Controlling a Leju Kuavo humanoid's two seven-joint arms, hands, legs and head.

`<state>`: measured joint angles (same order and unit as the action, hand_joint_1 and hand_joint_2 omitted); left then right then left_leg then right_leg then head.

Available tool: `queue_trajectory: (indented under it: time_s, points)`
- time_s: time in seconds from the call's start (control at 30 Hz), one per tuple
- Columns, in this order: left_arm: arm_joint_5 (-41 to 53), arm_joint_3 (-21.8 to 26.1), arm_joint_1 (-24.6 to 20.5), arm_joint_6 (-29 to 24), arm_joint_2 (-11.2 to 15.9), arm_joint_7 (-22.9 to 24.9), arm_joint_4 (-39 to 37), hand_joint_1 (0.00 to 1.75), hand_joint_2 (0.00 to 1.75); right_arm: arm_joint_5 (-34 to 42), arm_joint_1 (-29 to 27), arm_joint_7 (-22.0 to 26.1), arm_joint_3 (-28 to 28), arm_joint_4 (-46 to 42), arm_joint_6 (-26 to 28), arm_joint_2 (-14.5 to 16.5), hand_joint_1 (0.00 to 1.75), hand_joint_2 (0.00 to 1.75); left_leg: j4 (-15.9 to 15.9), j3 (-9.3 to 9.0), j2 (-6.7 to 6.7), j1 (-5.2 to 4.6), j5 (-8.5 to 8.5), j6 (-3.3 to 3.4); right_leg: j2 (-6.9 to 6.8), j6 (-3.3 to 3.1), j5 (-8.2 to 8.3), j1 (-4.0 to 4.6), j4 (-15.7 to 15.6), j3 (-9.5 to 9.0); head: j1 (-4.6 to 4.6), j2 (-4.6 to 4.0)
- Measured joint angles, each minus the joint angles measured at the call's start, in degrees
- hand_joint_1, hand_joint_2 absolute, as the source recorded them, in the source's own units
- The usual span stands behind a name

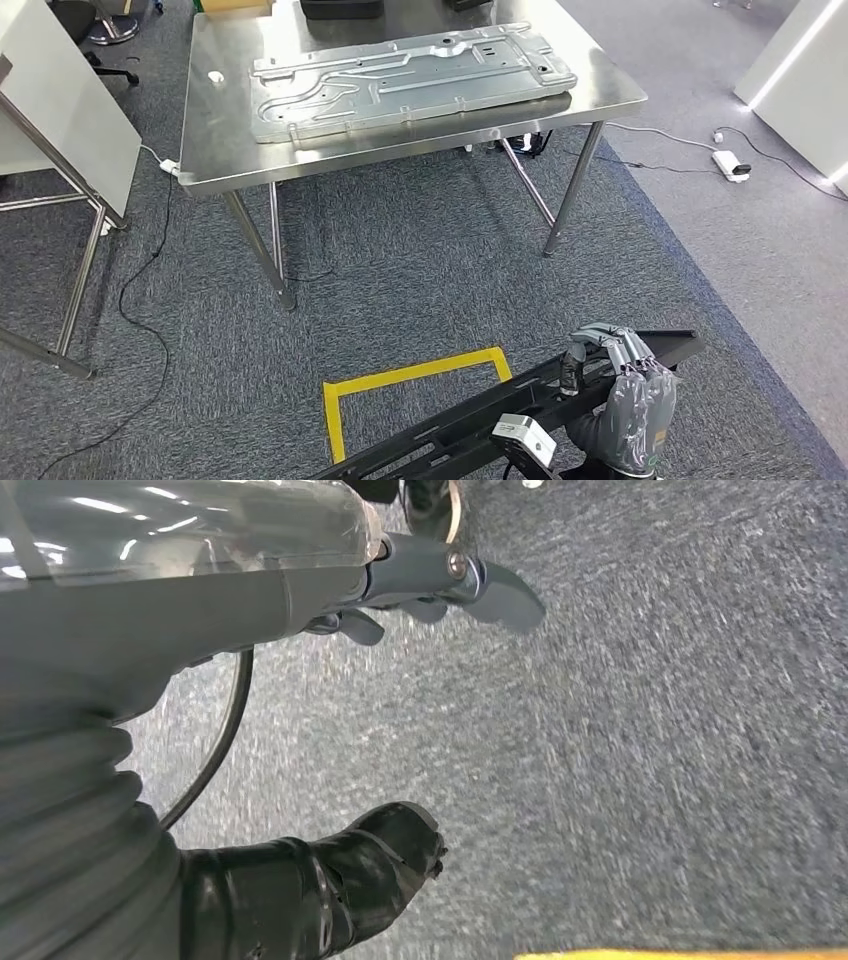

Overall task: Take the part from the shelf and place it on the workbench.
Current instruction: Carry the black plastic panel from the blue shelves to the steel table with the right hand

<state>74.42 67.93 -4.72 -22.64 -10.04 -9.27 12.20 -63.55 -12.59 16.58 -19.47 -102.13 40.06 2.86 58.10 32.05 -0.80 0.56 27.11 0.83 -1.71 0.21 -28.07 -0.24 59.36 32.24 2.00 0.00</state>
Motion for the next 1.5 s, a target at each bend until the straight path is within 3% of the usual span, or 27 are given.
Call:
queue_trajectory:
  time_s: [0.07,0.17,0.2,0.23,0.27,0.33,0.4,0.5,0.57,0.67,0.7,0.73,0.77,0.83,0.9,1.0,1.07,1.17,1.2,1.23,1.27,1.37,1.43,1.5]
  points:
    - [0.0,0.0,0.0,0.0,0.0,0.0,0.0,0.0,1.75,-0.1,0.0,0.0,0.0,0.0,0.0,0.0,1.75,1.75,-0.5,-0.2,0.22,0.27,-0.34,0.73,0.51,0.6,-1.92,-0.16,2.6,0.98,0.04,0.0]
    - [0.0,0.0,0.0,0.0,0.0,0.0,0.0,0.0,1.75,-0.1,-0.1,-0.1,0.0,0.0,0.0,0.0,1.75,1.75,-0.5,-0.11,0.69,0.24,-0.44,1.21,1.18,1.21,-6.9,-0.47,12.8,5.78,0.09,0.0]
    - [0.0,0.0,0.0,0.0,0.0,0.0,0.0,0.0,1.75,-0.2,-0.1,-0.1,0.0,0.0,0.0,0.0,1.75,1.75,-0.5,-0.1,0.94,0.22,-0.43,1.21,1.19,1.32,-7.26,-0.55,15.0,6.89,0.09,0.0]
    - [0.0,0.0,0.0,0.0,0.0,0.0,0.0,0.0,1.75,-0.2,-0.1,-0.1,0.0,0.0,0.0,0.0,1.75,1.75,-0.4,-0.12,1.25,0.21,-0.41,1.2,1.22,1.34,-6.46,-0.6,15.0,7.0,0.09,0.0]
    - [0.1,0.0,0.0,0.0,0.0,0.0,0.0,0.0,1.75,-0.2,-0.1,-0.1,0.0,0.0,0.0,0.0,1.75,1.75,-0.3,-0.17,1.6,0.21,-0.37,1.14,1.3,1.28,-4.65,-0.64,12.7,6.0,0.09,0.0]
    - [0.1,0.0,0.0,0.0,-0.1,0.0,0.0,0.0,1.75,-0.2,-0.1,-0.1,0.0,0.0,0.0,0.0,1.75,1.75,-0.1,-0.23,2.28,0.15,-0.22,0.87,2.19,0.9,-0.86,-0.64,5.1,2.42,0.09,0.0]
    - [0.1,0.0,-0.1,0.0,-0.2,0.0,0.0,0.0,1.75,-0.2,-0.1,-0.1,0.0,0.0,0.0,0.0,1.75,1.75,0.1,-0.01,2.84,0.09,-0.16,0.34,3.1,0.47,0.35,-0.46,0.6,0.45,0.08,0.0]
    - [0.1,0.0,0.0,0.0,-0.3,0.0,0.0,0.0,1.75,-0.2,0.0,-0.2,0.0,0.0,0.0,0.0,1.75,1.75,-0.1,0.17,3.23,0.23,-0.23,-0.69,2.83,-0.32,0.44,-0.33,-0.3,0.3,0.06,0.0]
    - [0.1,0.0,0.0,0.0,-0.2,0.0,0.0,0.0,1.75,-0.3,0.0,-0.2,0.0,0.0,0.0,0.0,1.75,1.75,2.0,1.05,2.67,0.23,1.28,-1.19,2.24,-1.16,0.81,-0.61,-1.0,-0.03,-0.09,0.0]
    - [0.1,0.0,-0.1,0.0,-0.2,0.0,0.0,0.0,1.75,-0.3,0.0,-0.3,0.0,0.0,0.0,0.0,1.75,1.75,11.9,5.8,1.8,0.32,6.23,-1.7,1.1,-1.89,0.84,-0.52,-1.1,-0.08,-0.32,0.0]
    - [0.1,0.0,-0.1,0.0,-0.2,0.0,0.0,0.0,1.75,-0.3,0.0,-0.3,0.0,0.0,0.0,0.0,1.75,1.75,14.6,7.07,1.73,0.35,6.97,-1.86,0.75,-1.96,0.76,-0.42,-1.0,-0.04,-0.31,0.0]
    - [0.1,0.0,-0.1,0.0,-0.3,0.0,0.0,0.0,1.75,-0.3,0.0,-0.3,0.0,0.0,0.0,0.0,1.75,1.75,15.4,7.44,1.64,0.37,6.65,-1.96,0.44,-1.99,0.65,-0.35,-0.9,-0.02,-0.31,0.0]
    - [0.1,0.0,0.0,0.0,-0.2,0.0,0.0,0.0,1.75,-0.3,0.0,-0.3,0.0,0.0,0.0,0.0,1.75,1.75,13.9,6.68,1.48,0.38,5.31,-1.97,0.2,-1.95,0.51,-0.32,-0.7,-0.03,-0.32,0.0]
    - [0.1,0.0,0.0,0.0,-0.2,0.0,0.0,0.0,1.75,-0.3,0.0,-0.3,0.0,0.0,0.0,0.0,1.75,1.75,6.6,2.96,0.45,0.29,1.78,-1.68,-0.23,-1.67,0.17,-0.26,-0.3,-0.11,-0.32,0.0]
    - [0.1,0.0,-0.1,0.0,-0.1,0.0,0.0,0.0,1.75,-0.3,0.0,-0.3,0.0,0.0,0.0,0.0,1.75,1.75,1.2,0.45,-0.43,-0.01,0.23,-1.1,-0.64,-1.18,-0.11,-0.05,0.1,-0.07,-0.29,0.0]
    - [0.1,0.0,-0.2,0.0,-0.1,0.0,0.0,0.0,1.75,-0.4,0.0,-0.3,0.0,0.0,0.0,0.0,1.75,1.75,0.3,0.29,0.02,-0.18,0.0,-0.23,-1.11,-0.36,-0.15,0.09,0.1,-0.1,-0.26,0.0]
    - [0.1,0.0,-0.1,0.0,-0.2,0.0,0.0,0.0,1.75,-0.4,0.1,-0.3,0.0,0.0,0.0,0.0,1.75,1.75,-0.2,0.11,0.4,0.09,-0.44,0.53,-0.43,0.26,-1.47,-0.03,1.6,0.41,-0.21,0.0]
    - [0.1,0.0,-0.2,0.0,-0.1,0.0,0.0,0.0,1.75,-0.4,0.0,-0.3,0.0,0.0,0.0,0.0,1.75,1.75,-0.5,0.18,0.96,0.23,-0.75,1.14,1.03,0.87,-6.6,-0.4,10.9,4.64,-0.14,0.0]
    - [0.1,0.0,-0.2,0.0,-0.1,0.0,0.0,0.0,1.75,-0.3,0.0,-0.4,0.0,0.0,0.0,0.0,1.75,1.75,-0.4,0.23,1.21,0.22,-0.75,1.16,1.14,0.98,-7.57,-0.49,13.9,6.1,-0.14,0.0]
    - [0.1,0.0,-0.2,0.0,-0.1,0.0,0.0,0.0,1.75,-0.2,0.0,-0.4,0.0,0.0,0.0,0.0,1.75,1.75,-0.4,0.25,1.48,0.21,-0.74,1.15,1.18,1.06,-7.48,-0.58,15.3,6.84,-0.14,0.0]
    - [0.1,0.0,-0.2,0.0,-0.2,0.0,0.0,0.0,1.75,0.0,0.0,-0.5,0.0,0.0,0.0,0.0,1.75,1.75,-0.3,0.23,1.74,0.23,-0.7,1.1,1.18,1.08,-6.22,-0.67,14.5,6.54,-0.14,0.0]
    - [0.1,0.0,-0.2,0.0,-0.3,-0.1,0.0,0.0,1.75,1.3,0.1,-0.8,0.0,0.1,0.0,0.0,1.75,1.75,0.2,0.23,2.45,0.18,-0.38,0.57,1.66,0.82,-0.78,-0.86,4.0,1.93,-0.13,0.0]
    - [0.1,0.0,-0.2,0.0,-0.4,-0.1,0.0,0.0,1.75,2.2,0.2,-1.1,0.0,0.2,0.0,-0.1,1.75,1.75,0.4,0.51,2.7,0.05,-0.3,-0.06,2.08,0.5,0.01,-0.65,0.7,0.7,-0.16,0.0]
    - [0.1,0.0,-0.2,0.0,-0.4,-0.2,0.0,0.0,1.75,2.6,0.3,-1.4,-0.1,0.3,0.0,-0.1,1.75,1.75,0.3,0.64,2.77,0.06,-0.38,-0.79,2.06,-0.04,0.2,-0.53,0.5,0.81,-0.2,0.0]
